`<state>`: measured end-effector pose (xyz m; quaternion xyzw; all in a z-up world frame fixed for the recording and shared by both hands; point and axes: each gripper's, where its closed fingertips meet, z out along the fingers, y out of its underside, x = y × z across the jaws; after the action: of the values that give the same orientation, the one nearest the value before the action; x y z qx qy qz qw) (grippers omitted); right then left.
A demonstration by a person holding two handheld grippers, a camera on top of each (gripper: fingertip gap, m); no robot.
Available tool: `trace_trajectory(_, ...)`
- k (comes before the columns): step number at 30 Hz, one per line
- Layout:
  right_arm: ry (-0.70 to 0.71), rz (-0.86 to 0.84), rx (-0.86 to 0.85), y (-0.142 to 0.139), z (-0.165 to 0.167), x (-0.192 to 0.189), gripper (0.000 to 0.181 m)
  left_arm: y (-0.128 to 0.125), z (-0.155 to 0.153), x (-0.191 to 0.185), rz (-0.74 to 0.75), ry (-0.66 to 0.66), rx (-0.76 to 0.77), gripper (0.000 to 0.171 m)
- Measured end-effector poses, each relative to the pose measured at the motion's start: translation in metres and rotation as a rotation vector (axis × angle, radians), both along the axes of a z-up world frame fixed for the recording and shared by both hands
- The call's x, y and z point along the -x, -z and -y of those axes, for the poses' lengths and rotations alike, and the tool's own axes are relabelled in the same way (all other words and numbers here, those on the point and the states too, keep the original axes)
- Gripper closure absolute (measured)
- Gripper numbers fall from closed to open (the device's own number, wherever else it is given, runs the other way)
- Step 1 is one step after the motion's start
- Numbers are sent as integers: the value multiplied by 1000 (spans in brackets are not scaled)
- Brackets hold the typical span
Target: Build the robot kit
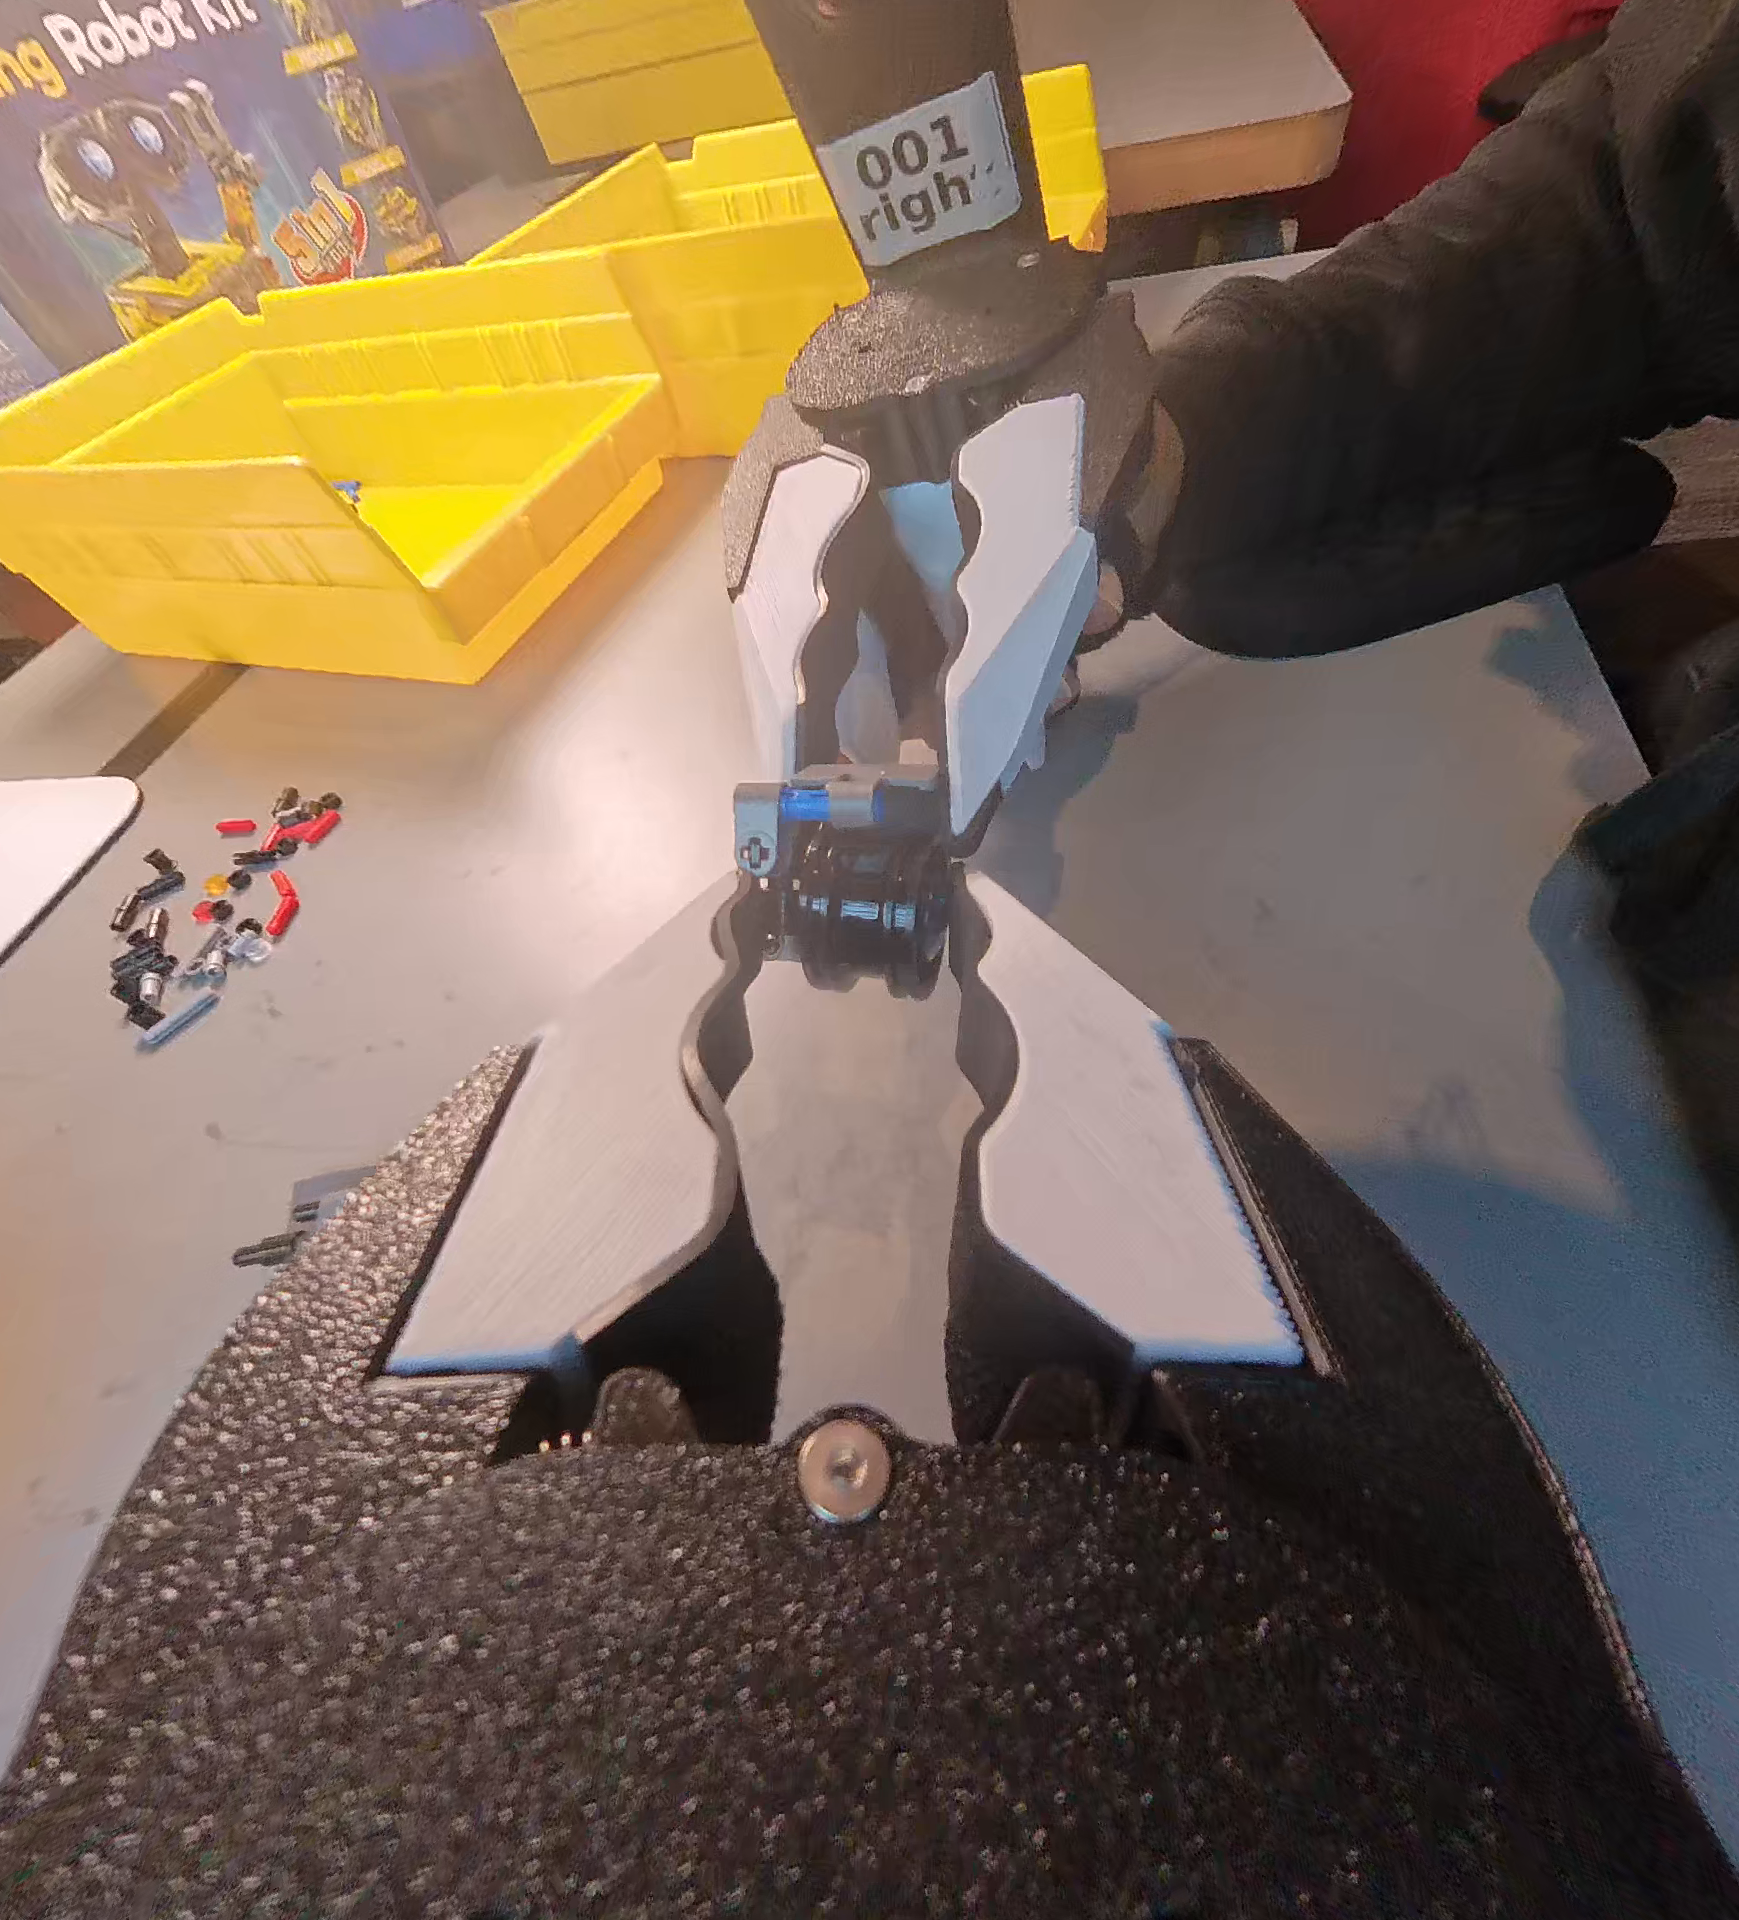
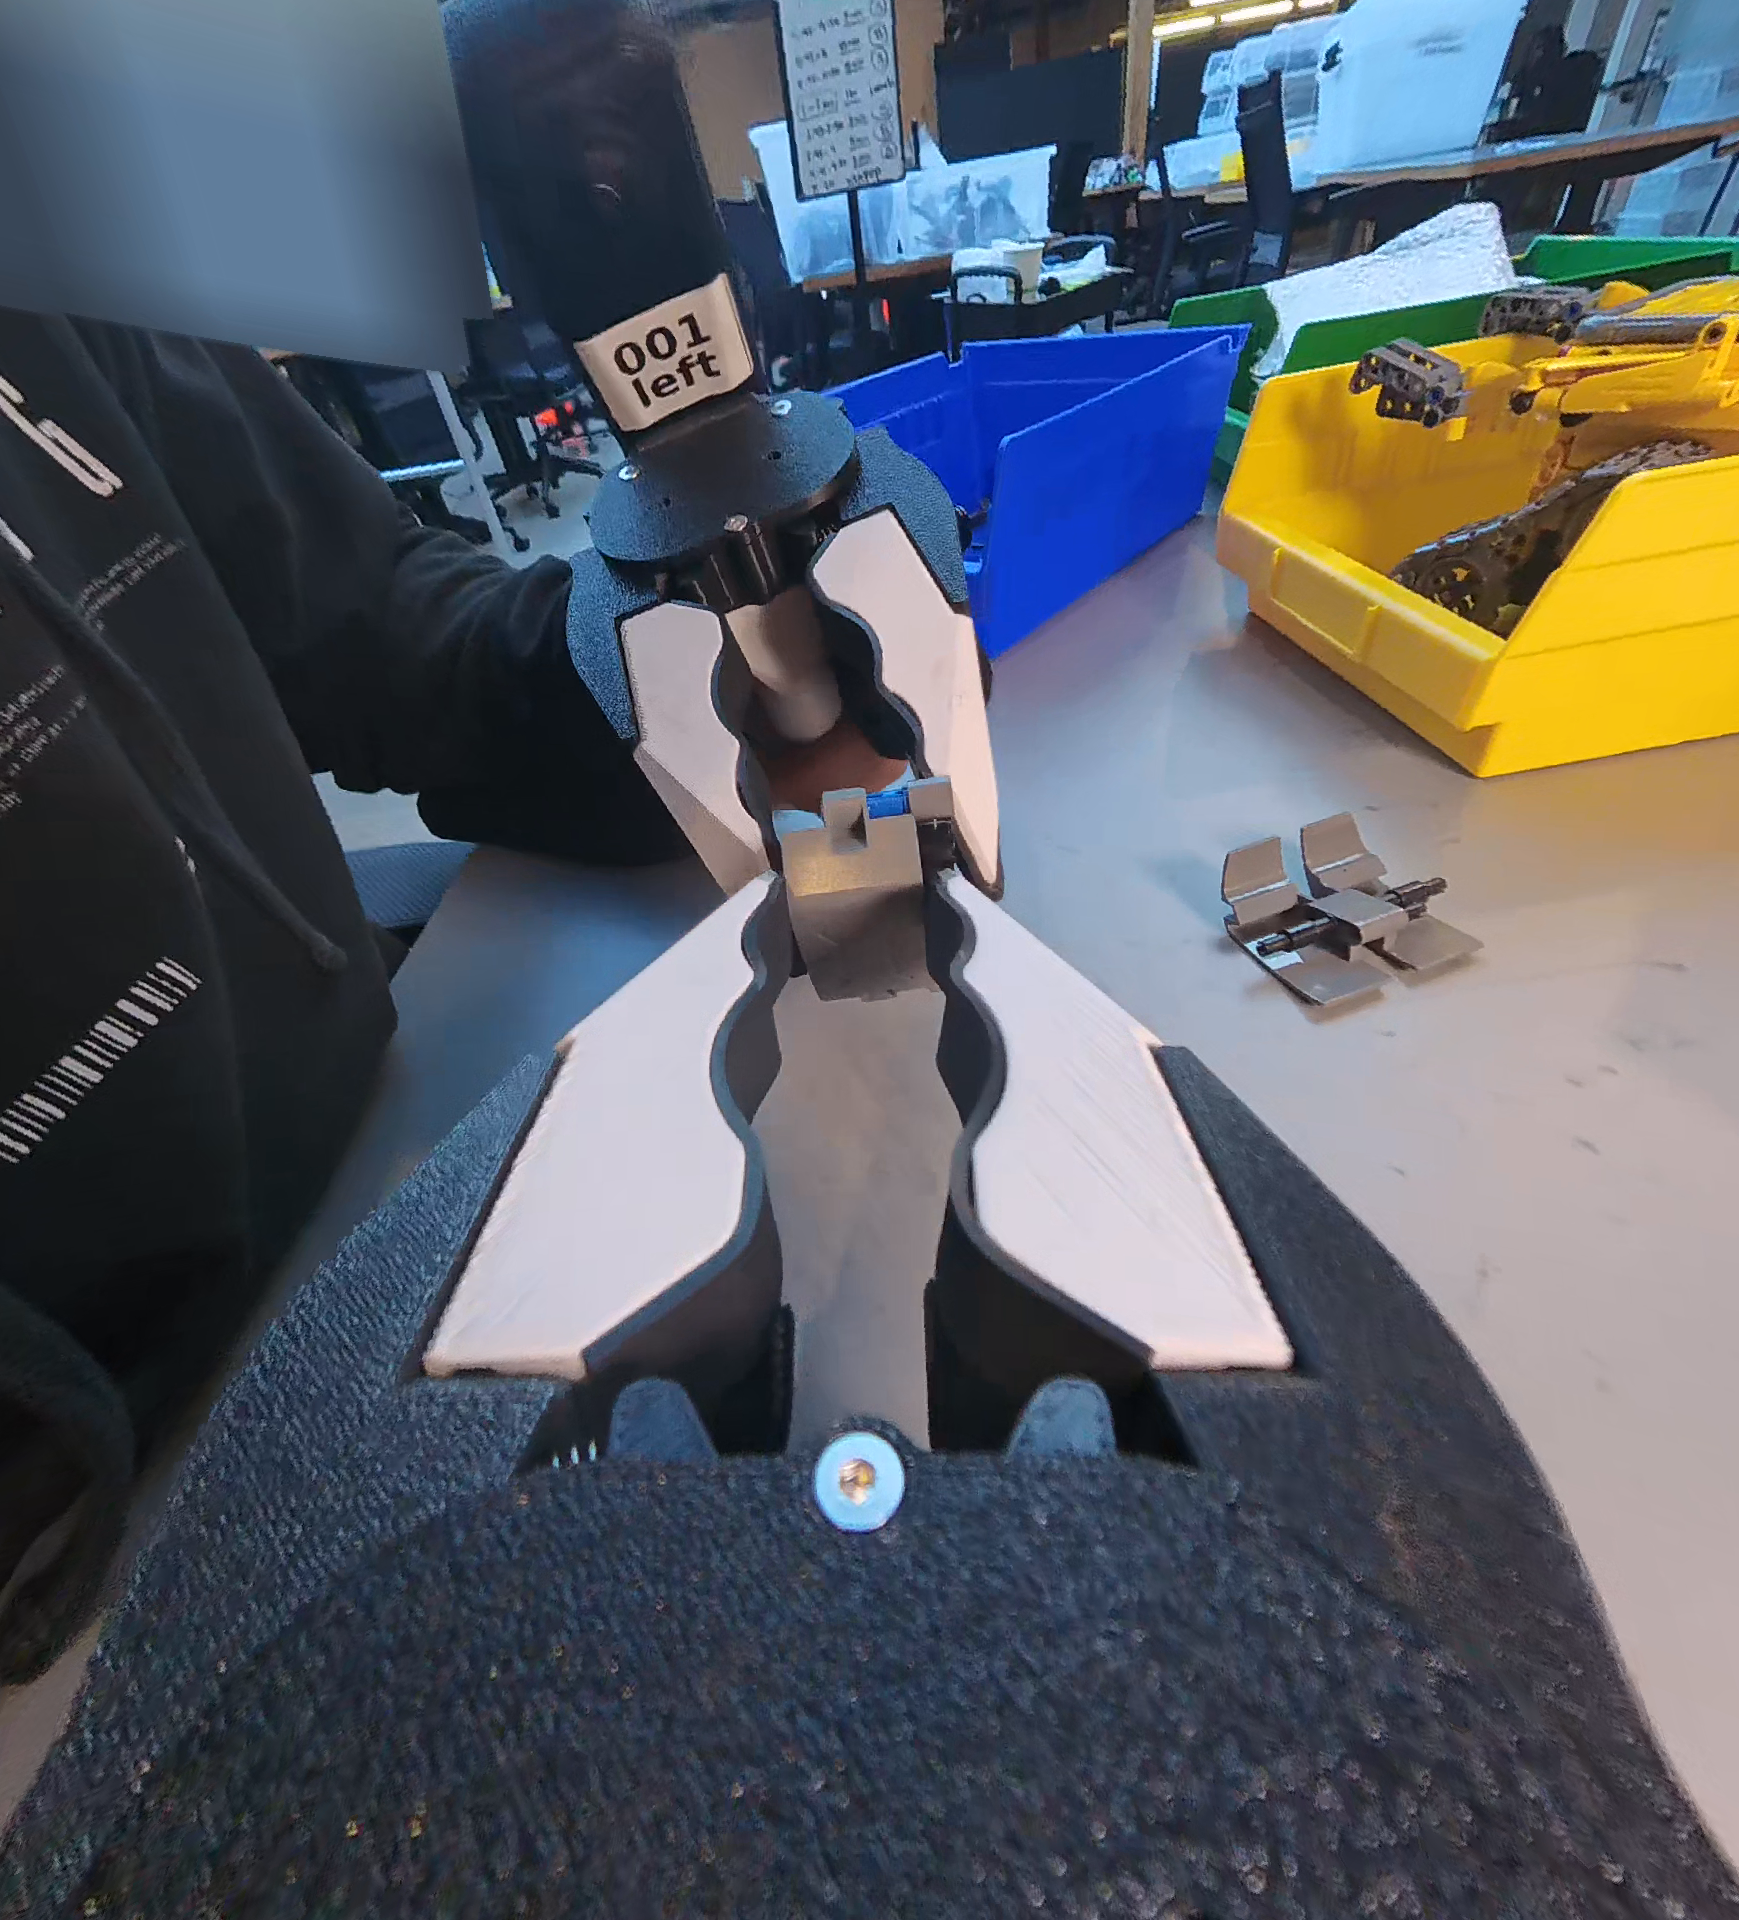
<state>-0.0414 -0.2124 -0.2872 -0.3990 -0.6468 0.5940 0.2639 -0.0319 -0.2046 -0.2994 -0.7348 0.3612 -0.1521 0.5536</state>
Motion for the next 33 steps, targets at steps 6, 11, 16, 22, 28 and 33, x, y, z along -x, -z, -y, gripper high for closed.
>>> trace_trajectory(6, -25, 33, 103, -3, 5, 0, 156, -3, 7, 0, 16, 45, -13, 137)
trace_trajectory(11, -64, 54, 125, -2, 10, -4, 156, -3, 11, -4, 31, 89, -13, 137)
trace_trajectory(16, -61, 70, 47, -1, 6, -3, 156, -7, 10, -2, 150, 115, 35, 136)
trace_trajectory(22, -56, 61, 12, 1, 6, -7, 156, -11, 11, -8, 126, 108, -14, 133)
trace_trajectory(28, -57, 71, 50, 1, 7, -7, 156, -10, 13, -4, 132, 105, 16, 142)
trace_trajectory(33, -79, 83, 98, 1, 8, -10, 156, -10, 14, -8, 112, 105, -7, 143)
